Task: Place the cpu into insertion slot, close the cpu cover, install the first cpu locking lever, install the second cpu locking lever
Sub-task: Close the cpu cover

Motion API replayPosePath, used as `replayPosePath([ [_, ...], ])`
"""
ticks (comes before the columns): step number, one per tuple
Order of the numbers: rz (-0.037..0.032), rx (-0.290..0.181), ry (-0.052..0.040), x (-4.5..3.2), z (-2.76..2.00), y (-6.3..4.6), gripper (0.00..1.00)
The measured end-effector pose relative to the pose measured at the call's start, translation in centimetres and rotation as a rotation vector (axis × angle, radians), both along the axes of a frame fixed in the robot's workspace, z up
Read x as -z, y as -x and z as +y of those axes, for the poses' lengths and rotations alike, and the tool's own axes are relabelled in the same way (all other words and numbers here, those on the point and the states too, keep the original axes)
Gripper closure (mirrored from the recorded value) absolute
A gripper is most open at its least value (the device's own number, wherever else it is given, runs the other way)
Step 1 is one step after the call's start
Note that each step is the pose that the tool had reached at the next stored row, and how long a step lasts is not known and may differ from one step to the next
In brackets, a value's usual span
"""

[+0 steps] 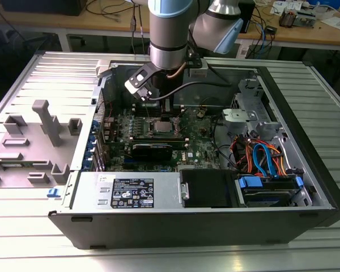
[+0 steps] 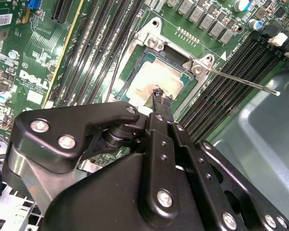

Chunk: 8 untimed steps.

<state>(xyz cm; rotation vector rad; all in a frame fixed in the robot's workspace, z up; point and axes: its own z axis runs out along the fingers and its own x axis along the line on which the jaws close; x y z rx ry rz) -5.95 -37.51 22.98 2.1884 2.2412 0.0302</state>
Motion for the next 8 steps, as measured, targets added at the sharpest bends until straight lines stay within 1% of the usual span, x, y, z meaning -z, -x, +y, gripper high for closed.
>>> replayPosePath([
  [8,-0.0001,0.000,-0.0001,-0.16,0.00,0.00,0.89],
])
